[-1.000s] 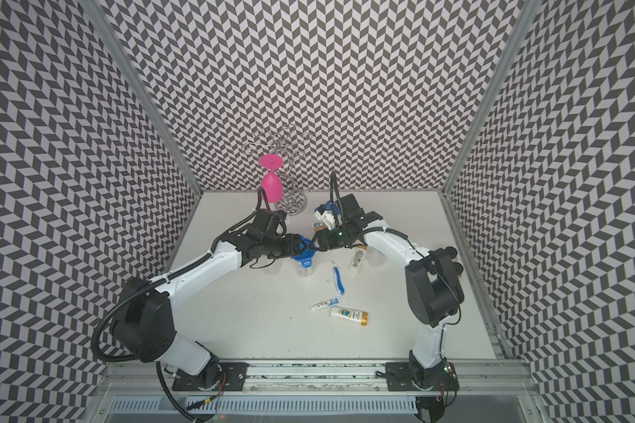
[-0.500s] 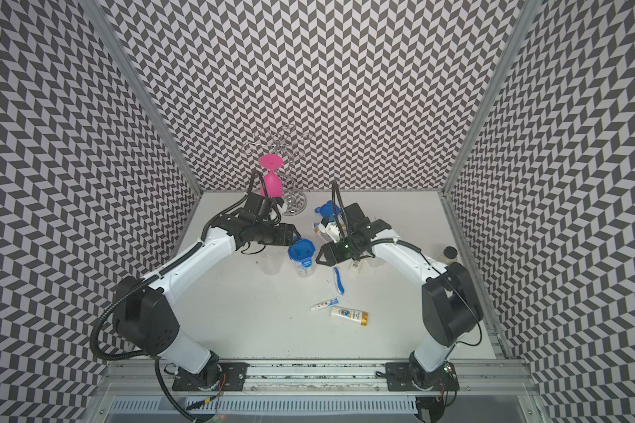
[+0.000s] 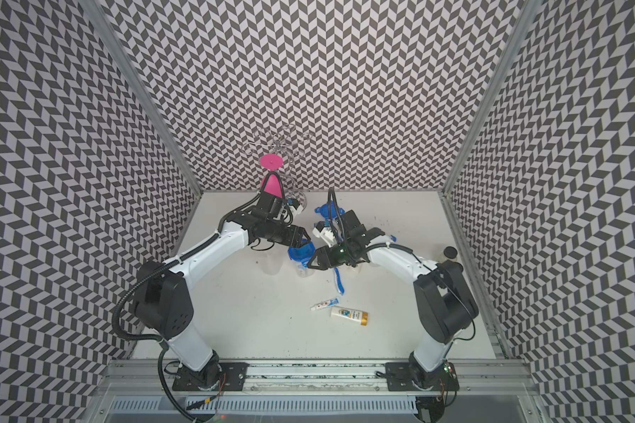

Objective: Pack away toiletry kits
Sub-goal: Close the fastener on the container.

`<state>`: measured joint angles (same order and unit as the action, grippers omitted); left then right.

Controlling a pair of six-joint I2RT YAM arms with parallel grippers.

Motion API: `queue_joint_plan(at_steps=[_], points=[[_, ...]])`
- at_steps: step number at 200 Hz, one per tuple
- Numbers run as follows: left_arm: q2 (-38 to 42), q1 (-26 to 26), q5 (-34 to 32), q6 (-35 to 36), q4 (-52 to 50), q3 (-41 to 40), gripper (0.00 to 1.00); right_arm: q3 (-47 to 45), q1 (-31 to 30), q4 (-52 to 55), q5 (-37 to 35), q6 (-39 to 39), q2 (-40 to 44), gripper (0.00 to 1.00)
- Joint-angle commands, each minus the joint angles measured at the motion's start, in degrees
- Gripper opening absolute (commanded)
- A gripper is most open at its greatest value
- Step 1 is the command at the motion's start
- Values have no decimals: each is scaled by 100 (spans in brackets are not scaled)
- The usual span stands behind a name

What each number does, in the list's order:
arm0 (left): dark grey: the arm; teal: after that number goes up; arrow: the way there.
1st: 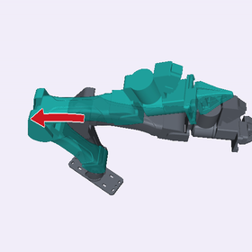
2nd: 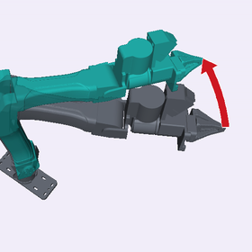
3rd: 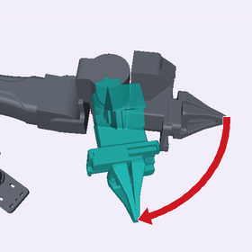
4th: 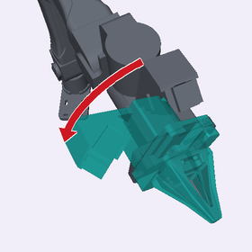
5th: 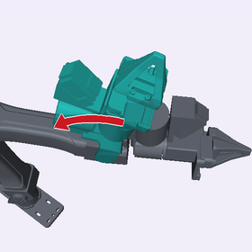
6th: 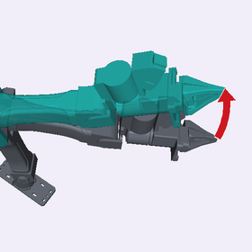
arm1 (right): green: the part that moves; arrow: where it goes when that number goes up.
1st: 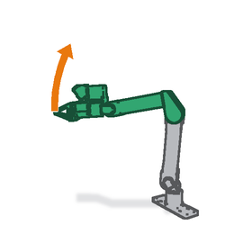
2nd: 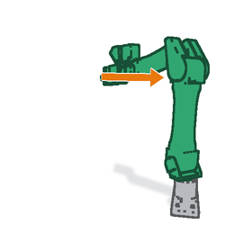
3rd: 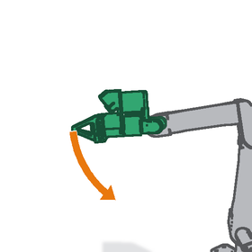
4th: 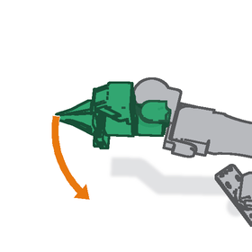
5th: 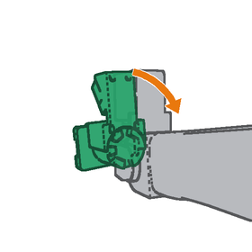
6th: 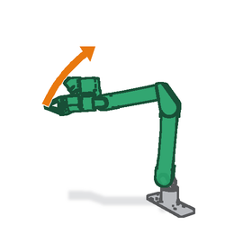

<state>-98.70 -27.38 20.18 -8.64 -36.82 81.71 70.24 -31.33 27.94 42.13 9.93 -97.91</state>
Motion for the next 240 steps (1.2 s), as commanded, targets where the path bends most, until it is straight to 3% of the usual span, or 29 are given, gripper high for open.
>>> queue_joint_plan(at_steps=[1,83,176,240], points=[[15,-35,247,91,140,-99,70,5,15,-276,-19,50,-158,54],[236,-31,553,-75,339,-680,67,207,209,-531,-91,221,-510,50],[460,-40,1658,-927,951,-1179,63,65,319,-1089,-168,465,-593,46],[536,-66,1453,-996,905,-1191,64,-54,340,-1263,-189,492,-506,44]])
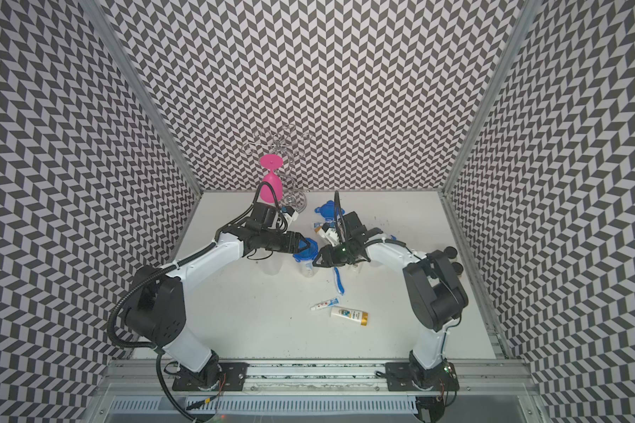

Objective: Pack away toiletry kits
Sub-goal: Close the fastener on the container, then move the container to the center of the board.

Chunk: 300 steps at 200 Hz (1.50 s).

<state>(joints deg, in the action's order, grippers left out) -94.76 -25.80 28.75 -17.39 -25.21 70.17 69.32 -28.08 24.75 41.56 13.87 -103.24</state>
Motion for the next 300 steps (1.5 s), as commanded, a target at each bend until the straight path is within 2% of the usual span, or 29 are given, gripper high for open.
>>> queue_joint_plan(at_steps=[1,11,33,56,60,89,135,152,196,252,274,300], points=[[147,-223,583,-123,-265,-29,64,38,18,-940,-131,94,30,44],[119,-228,393,-82,-380,35,65,40,21,-905,-144,73,54,44],[86,-232,-64,67,-713,292,76,-61,28,-699,-252,-69,156,44],[30,-244,-634,261,-1131,656,99,-415,62,-526,-388,-169,410,46],[20,-246,-740,277,-1197,717,99,-480,70,-503,-410,-173,460,46],[-62,-305,-1373,379,-1549,1117,100,-770,166,-384,-523,-192,848,52],[-408,-986,-2792,201,-2047,1715,100,-955,239,-84,-771,-215,1454,76],[-631,-1180,-3130,72,-2207,1905,99,-1058,300,-52,-754,-209,1621,80],[-896,-1536,-3989,-218,-2400,2049,100,-1058,500,98,-734,-380,1831,80],[-1031,-1700,-4145,-462,-2439,1920,99,-1149,657,43,-669,-426,1951,80],[-1006,-1694,-4147,-485,-2382,1856,83,-1138,776,102,-668,-464,2050,80],[-1005,-1592,-4149,-428,-2349,1919,80,-1033,966,222,-717,-525,2153,80]])
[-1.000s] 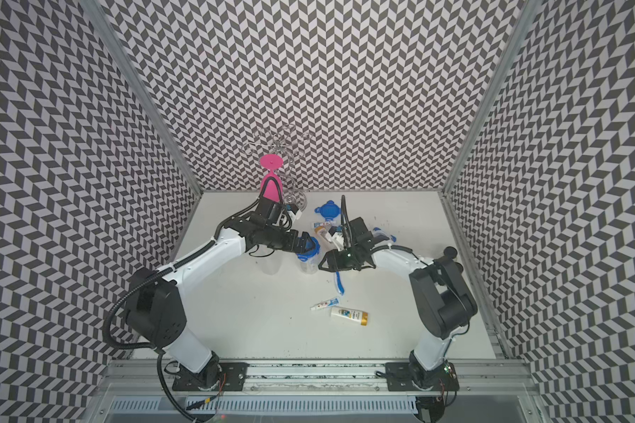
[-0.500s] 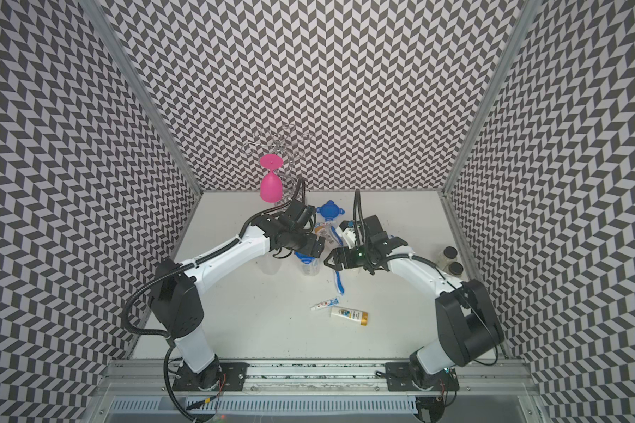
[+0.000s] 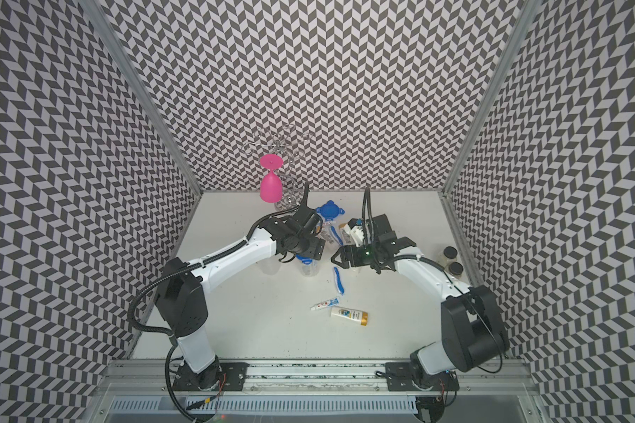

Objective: Pack away toiletry kits
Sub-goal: Move the container to the center of the board.

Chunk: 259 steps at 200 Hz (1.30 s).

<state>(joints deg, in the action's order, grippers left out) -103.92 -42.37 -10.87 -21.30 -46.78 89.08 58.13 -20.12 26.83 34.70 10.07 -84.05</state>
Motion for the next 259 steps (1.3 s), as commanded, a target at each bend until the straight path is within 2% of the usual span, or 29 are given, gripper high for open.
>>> queue_joint_plan(at_steps=[1,20,47,71,97,134,153,163,184,259], points=[[-91,72,-187,-30,-187,29,80,90,177,19,-41,-149,232,80],[-118,257,-245,137,-112,166,78,263,303,196,-343,-152,285,80],[-260,846,-295,473,26,514,77,646,359,564,-933,-278,149,80],[-514,1343,-142,805,246,867,78,1105,329,822,-1099,-466,-130,80],[-918,1610,-5,945,226,1293,82,1488,227,815,-1383,-582,-417,80],[-941,1679,199,961,389,1212,83,2238,-157,993,-1960,-815,-1122,79],[-928,1690,232,948,391,1239,96,2481,-326,963,-2099,-847,-1486,79],[-917,1721,280,938,381,1277,100,2625,-401,1008,-2187,-874,-1690,79],[-892,1758,324,944,275,1425,100,2743,-449,1016,-2195,-872,-1950,79],[-372,1743,379,1162,193,1415,99,2565,-532,913,-2287,-822,-2105,78]])
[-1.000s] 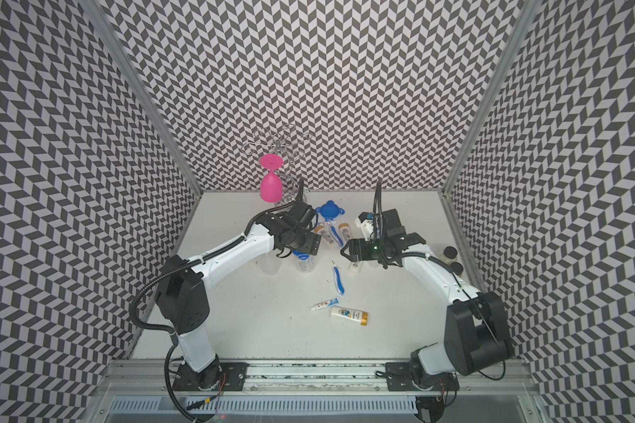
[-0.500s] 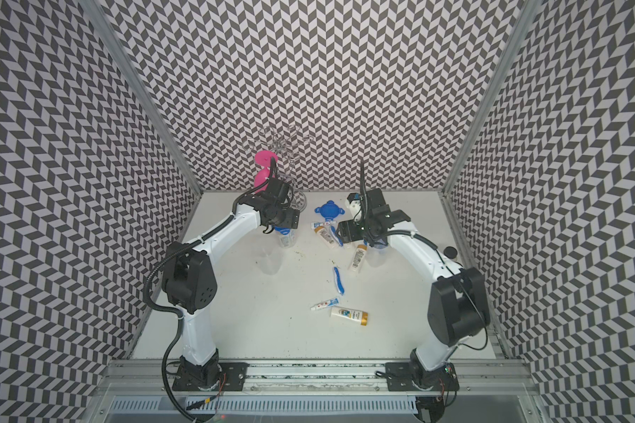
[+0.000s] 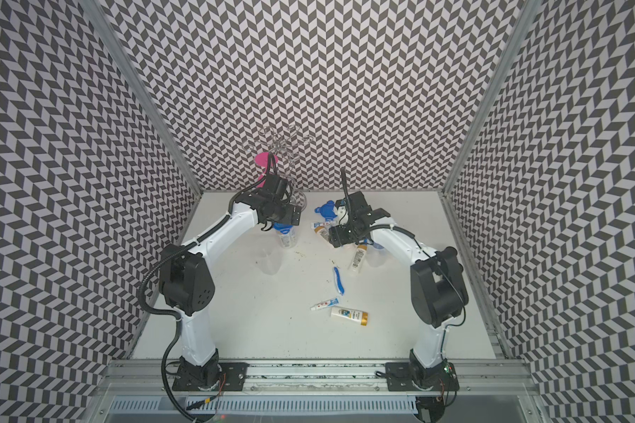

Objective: Pack away toiletry kits
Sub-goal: Move the container to the center of the board, then pick up the toiletry item from the center of the board.

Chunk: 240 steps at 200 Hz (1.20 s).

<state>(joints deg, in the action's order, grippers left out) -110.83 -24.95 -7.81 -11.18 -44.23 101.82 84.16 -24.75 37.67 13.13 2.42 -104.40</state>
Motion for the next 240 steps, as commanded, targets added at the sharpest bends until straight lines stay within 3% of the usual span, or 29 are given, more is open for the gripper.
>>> queue_joint_plan(at_steps=[1,58,86,114,143,173,208,240], points=[[322,4,76,151,-61,139,99,-39,-71,-172,-132,-53,-71,79],[765,-136,4,456,-94,-49,100,-55,-170,-201,-196,-48,-118,78],[1477,-135,88,281,-280,-539,100,227,-273,-105,-317,-112,-363,79],[2615,702,1251,-95,-58,-1693,99,596,-342,-32,-328,-186,-728,78],[3308,1082,1080,-206,-251,-2336,100,789,-410,-13,-402,-327,-1084,76],[3786,1194,1645,-678,19,-2905,99,763,-425,-87,-502,-452,-1344,74],[3970,1203,1666,-870,170,-2958,100,861,-516,-151,-698,-601,-1708,68],[3881,1205,2065,-1115,420,-3004,99,953,-599,-284,-914,-651,-1997,64]])
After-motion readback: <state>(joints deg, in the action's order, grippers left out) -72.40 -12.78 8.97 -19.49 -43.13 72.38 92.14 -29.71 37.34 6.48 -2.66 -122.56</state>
